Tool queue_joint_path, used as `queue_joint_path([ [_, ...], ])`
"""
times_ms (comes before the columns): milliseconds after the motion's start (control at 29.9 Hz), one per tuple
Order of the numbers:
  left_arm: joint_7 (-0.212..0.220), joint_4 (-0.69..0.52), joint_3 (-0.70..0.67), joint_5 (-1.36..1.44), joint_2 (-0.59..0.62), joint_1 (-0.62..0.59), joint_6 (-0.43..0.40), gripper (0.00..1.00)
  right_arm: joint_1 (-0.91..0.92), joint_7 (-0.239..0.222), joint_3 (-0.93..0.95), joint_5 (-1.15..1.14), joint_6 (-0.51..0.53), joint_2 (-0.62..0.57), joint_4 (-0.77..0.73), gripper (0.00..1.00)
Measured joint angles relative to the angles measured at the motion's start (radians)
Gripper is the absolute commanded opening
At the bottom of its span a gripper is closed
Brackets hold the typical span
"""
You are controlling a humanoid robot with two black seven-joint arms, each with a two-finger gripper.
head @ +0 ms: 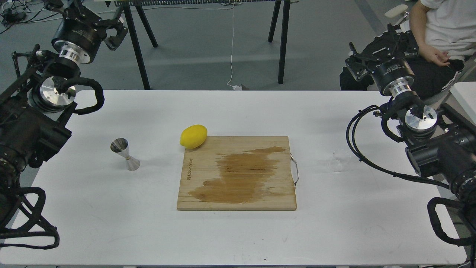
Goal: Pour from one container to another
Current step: 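Move the left gripper down toward the metal jigger, then grasp the metal jigger with the left gripper and lift it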
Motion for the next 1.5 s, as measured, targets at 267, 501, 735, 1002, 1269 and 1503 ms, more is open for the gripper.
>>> queue_joint_path([
  [267, -0.004, -0.002, -0.002, 0.0, 0.013, 0.006, -0.018, 1.0, 0.013, 0.004, -0.003, -0.001, 0.0, 0.0, -0.021, 1.0],
  [501, -0.012, -0.123, 0.051, 0.023, 0.127, 0.065, -0.029, 1.0, 0.018, 0.005, -0.002, -0.001, 0.0, -0.027, -0.038, 1.0],
  [735, -0.082, -0.449, 0.113, 0.316, 0.378, 0.172, -0.029, 1.0, 0.038, 0.004, -0.003, -0.001, 0.0, -0.068, -0.088, 1.0],
  [1002, -0.092, -0.816, 0.15, 0.669, 0.655, 0.316, 0.016, 0.97, 0.034, 0.003, -0.016, -0.003, 0.0, -0.072, -0.091, 1.0],
  [1269, -0.12, -0.86, 0.163, 1.111, 0.702, 0.458, 0.227, 0.97, 0.033, 0.005, -0.012, -0.004, 0.0, -0.068, -0.094, 1.0],
  [1503, -0.121, -0.834, 0.18, 1.512, 0.676, 0.62, 0.474, 0.95, 0.024, 0.012, -0.007, -0.004, 0.0, -0.071, -0.096, 1.0],
])
